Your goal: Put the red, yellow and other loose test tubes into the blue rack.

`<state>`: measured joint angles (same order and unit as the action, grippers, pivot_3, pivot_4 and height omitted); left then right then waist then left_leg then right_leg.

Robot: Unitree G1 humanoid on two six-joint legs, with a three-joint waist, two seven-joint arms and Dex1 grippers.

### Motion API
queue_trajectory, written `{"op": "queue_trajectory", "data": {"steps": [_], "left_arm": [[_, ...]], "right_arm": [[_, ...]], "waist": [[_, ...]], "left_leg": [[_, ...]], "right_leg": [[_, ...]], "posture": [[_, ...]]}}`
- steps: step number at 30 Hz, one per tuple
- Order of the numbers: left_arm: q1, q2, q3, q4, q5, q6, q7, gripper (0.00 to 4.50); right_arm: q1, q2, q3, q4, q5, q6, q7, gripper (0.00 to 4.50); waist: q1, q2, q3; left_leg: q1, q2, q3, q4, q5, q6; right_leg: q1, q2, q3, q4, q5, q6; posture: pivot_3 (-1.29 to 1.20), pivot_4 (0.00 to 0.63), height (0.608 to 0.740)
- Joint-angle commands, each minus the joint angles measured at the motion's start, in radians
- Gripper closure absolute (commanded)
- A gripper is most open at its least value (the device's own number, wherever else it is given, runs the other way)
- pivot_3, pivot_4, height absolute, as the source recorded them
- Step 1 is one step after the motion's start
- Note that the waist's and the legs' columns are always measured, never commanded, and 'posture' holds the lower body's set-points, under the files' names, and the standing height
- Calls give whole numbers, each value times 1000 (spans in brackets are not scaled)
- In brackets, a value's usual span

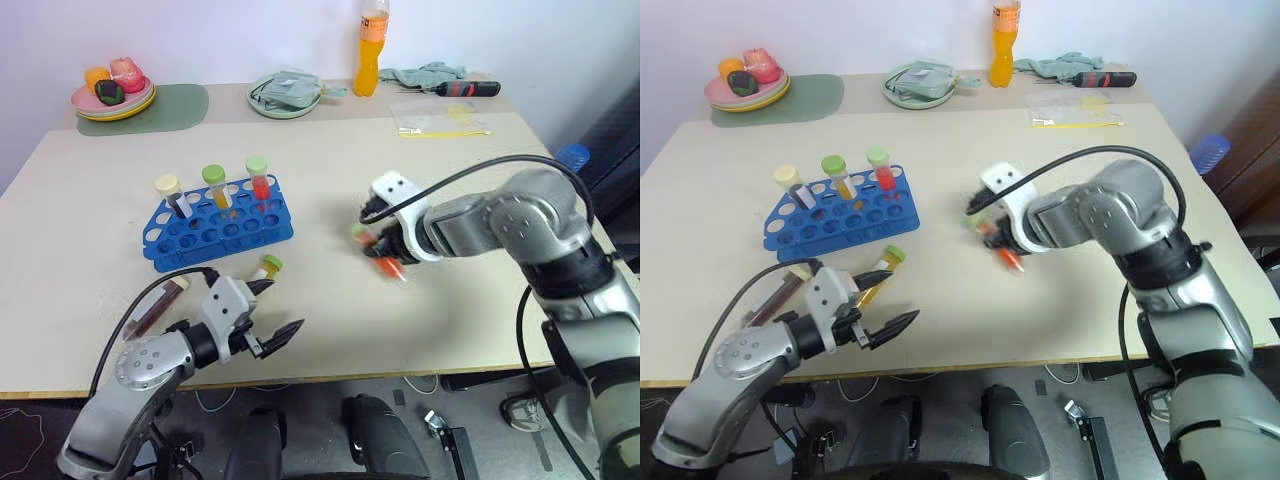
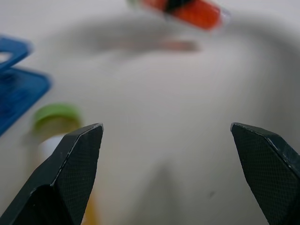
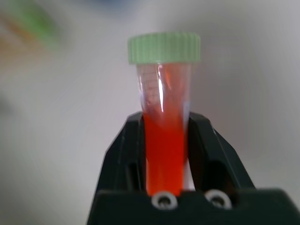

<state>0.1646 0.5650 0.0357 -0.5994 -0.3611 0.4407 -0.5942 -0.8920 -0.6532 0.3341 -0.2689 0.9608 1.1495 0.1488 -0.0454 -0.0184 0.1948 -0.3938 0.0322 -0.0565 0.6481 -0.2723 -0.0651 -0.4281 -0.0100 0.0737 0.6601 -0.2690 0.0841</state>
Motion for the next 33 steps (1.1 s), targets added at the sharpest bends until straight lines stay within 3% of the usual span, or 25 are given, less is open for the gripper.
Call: {"op": "queue_trajectory", "data": {"steps": [1,7,10,18,33], "left_arm": [[2,-47,123,44,-17,-48,65,0],[-30,-108,234,160,24,-145,149,0],[-28,-125,260,154,-14,-151,143,0],[13,-121,245,102,-17,-161,126,0],[15,-122,215,76,-15,-153,128,0]], "right_arm": [[92,81,-41,-86,-170,-406,238,3775],[109,510,-15,282,-457,-864,212,3775],[87,627,-7,459,-565,-1009,243,3775],[33,753,-53,747,-715,-1177,247,3775],[-3,819,-152,975,-814,-1270,226,3775]], "waist": [[1,0,0],[-8,-1,-1],[-3,-1,-1],[0,-1,-1],[-3,-1,-1]], "left_leg": [[0,0,0,0,0,0],[3,0,0,1,0,0],[2,0,0,0,0,-1],[2,-1,0,0,0,-1],[2,0,0,0,0,-1]], "right_leg": [[1,0,0,0,0,0],[2,0,0,2,0,0],[1,-1,0,3,0,0],[1,-2,0,3,0,0],[1,-1,0,3,0,-1]], "posture": [[0,150,740],[0,150,740],[0,150,740],[0,150,740],[0,150,740]]}}
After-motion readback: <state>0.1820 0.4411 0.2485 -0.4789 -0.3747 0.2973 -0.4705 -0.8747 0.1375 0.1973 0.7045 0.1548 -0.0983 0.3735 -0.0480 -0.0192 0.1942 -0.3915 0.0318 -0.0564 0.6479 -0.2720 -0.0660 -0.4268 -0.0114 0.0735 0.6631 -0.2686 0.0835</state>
